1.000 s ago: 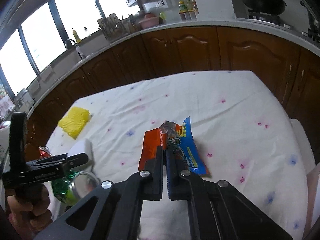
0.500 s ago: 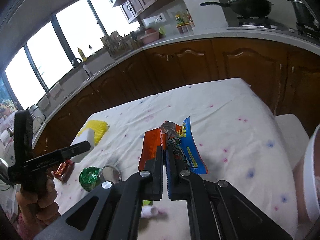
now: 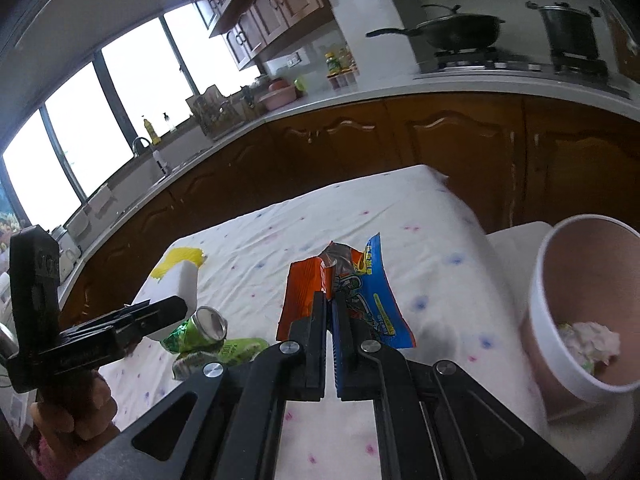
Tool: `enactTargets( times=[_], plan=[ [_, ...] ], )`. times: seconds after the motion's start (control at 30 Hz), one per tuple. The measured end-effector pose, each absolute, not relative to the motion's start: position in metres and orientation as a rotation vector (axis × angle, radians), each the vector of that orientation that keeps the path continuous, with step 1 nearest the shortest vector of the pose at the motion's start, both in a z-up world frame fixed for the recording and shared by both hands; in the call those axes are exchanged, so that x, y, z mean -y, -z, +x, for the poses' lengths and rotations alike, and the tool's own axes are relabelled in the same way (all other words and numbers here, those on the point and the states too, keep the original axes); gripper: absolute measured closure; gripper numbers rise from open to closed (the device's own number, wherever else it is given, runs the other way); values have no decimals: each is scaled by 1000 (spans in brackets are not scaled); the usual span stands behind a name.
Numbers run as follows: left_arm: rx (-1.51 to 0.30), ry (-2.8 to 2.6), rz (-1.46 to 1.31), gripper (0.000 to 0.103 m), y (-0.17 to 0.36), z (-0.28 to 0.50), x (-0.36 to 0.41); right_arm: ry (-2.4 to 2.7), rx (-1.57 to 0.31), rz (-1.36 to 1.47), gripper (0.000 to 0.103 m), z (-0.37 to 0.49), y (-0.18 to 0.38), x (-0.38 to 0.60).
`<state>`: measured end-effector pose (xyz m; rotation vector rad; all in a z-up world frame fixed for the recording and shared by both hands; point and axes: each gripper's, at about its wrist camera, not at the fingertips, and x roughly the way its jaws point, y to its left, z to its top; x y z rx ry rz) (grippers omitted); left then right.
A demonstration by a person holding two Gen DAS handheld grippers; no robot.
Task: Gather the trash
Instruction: 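Carry the sponge and snack bag over the bin and open both tools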
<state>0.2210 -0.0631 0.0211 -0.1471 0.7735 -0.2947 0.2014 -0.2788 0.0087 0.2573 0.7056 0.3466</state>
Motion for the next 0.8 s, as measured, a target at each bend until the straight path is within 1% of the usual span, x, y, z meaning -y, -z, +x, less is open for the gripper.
enactTargets(
  times=[0.8],
  plan=[
    [-780,459,-36,36,-27,203,169,-163,-655,351,101,143,-12,386]
  ],
)
